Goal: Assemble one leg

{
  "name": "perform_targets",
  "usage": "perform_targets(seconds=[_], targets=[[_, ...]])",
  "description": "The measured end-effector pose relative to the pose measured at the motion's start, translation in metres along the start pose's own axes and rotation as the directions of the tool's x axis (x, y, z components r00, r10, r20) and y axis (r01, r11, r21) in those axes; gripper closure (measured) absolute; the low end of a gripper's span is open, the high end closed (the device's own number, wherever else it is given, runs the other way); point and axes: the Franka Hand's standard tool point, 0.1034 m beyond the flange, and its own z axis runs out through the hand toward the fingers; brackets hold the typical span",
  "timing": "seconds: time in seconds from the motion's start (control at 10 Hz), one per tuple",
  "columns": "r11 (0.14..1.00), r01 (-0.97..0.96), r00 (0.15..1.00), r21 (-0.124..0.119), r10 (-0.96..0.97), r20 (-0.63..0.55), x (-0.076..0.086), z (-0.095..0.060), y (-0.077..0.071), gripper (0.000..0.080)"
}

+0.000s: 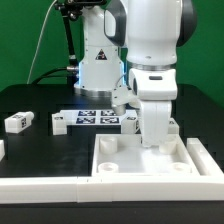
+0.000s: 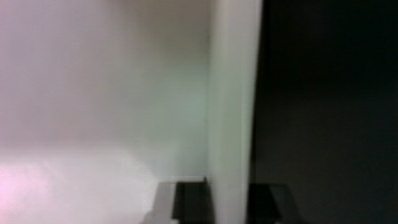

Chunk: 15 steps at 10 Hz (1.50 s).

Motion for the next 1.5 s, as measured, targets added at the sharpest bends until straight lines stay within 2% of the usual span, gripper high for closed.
perform_targets(seconds=[0.1,0.3,0.7,1.0,1.1,1.2,1.5], targets=[[1.0,0.0,1.0,0.008,0.0,0.0,0.0073,-0.0004,0.0001,0.0735],[1.0,0.002,1.0,0.025,-0.002,0.007,0.0076,-0.001,0.0004,0.0735],[1.0,-0.006,1.0,0.028,0.006,0.008,0.007,-0.0007,0.0,0.0735],[1.0,-0.007,1.0,0.028,0.007,0.009,0.0064,-0.0006,0.0,0.0277],[1.0,-0.007,1.0,0.028,0.007,0.009,0.0063,-0.0006,0.0,0.0277],[1.0,-0.007,1.0,0.028,0.007,0.009,0.0062,-0.0005,0.0,0.0176],[1.0,-0.008,1.0,0.029,0.008,0.009,0.0058,-0.0004,-0.0001,0.0151]])
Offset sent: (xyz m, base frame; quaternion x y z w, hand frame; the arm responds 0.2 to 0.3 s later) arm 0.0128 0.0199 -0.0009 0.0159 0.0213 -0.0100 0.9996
